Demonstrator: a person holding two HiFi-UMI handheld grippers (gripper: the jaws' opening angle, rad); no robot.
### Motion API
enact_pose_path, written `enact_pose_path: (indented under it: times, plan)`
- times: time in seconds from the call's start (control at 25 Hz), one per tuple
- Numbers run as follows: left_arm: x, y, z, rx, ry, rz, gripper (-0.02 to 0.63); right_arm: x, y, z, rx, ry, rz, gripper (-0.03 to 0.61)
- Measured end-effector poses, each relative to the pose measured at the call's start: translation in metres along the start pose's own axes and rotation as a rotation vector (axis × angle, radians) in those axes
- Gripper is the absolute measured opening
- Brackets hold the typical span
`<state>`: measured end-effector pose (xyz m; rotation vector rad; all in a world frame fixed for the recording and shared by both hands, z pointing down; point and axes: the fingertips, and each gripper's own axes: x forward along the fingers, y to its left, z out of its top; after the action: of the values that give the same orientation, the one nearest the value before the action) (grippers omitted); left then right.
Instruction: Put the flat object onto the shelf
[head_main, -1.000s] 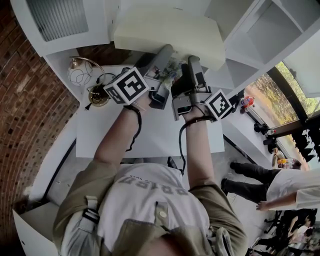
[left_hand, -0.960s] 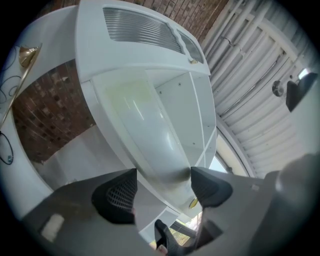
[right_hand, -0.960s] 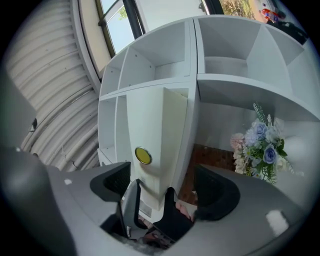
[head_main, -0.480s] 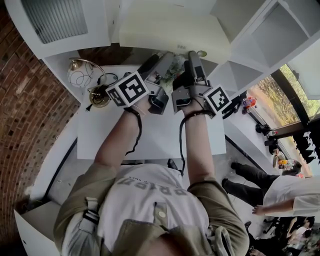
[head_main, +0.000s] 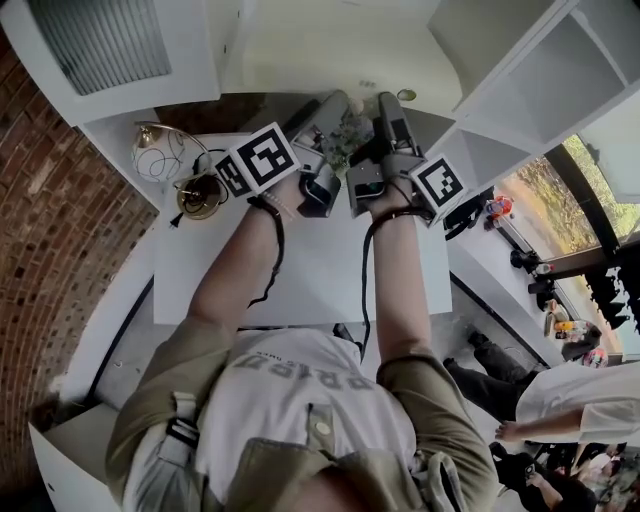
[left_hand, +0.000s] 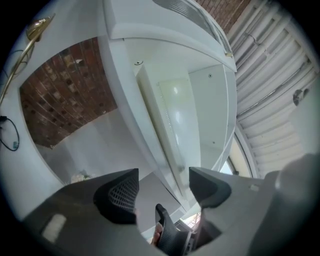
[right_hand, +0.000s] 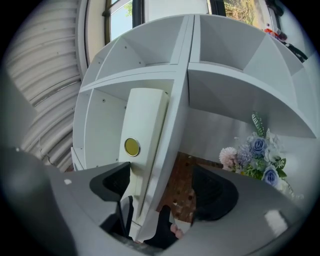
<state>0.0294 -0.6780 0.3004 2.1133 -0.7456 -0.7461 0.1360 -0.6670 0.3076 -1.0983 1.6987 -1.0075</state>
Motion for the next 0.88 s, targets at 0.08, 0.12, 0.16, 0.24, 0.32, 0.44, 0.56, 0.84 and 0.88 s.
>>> enact_pose_path:
  times: [0.08,0.12,0.16,0.24,0.32,0.44,0.56,0.84,0.88]
  plan:
    - [0.003,0.0,0.0,0.0,0.001,0.003,0.33,0.001,-0.001,0.003,0.0,-0.005,-0.011,0.394]
    - [0.004,0.001,0.0,-0.001,0.001,0.005,0.33,0.002,-0.002,0.004,-0.002,-0.006,-0.018,0.394]
    - [0.005,0.001,0.0,-0.001,0.001,0.007,0.33,0.003,-0.002,0.004,-0.004,-0.006,-0.025,0.394]
    - [0.006,0.002,0.001,0.0,0.003,0.011,0.33,0.006,-0.003,0.004,-0.006,-0.001,-0.037,0.394]
    - [0.007,0.003,0.002,0.002,0.002,0.013,0.33,0.008,-0.004,0.004,-0.005,0.005,-0.039,0.4]
    - [0.003,0.001,0.001,0.01,-0.001,0.015,0.33,0.005,-0.004,0.003,0.006,0.007,-0.025,0.376]
    - [-0.005,-0.007,0.0,0.074,0.01,0.014,0.33,-0.003,0.001,0.005,-0.026,0.005,-0.001,0.376]
    - [-0.059,-0.01,-0.022,0.5,0.091,0.112,0.307,-0.053,0.012,-0.01,-0.38,0.1,0.041,0.318]
    - [-0.069,-0.011,-0.025,0.56,0.096,0.133,0.294,-0.063,0.011,-0.012,-0.446,0.108,0.036,0.298]
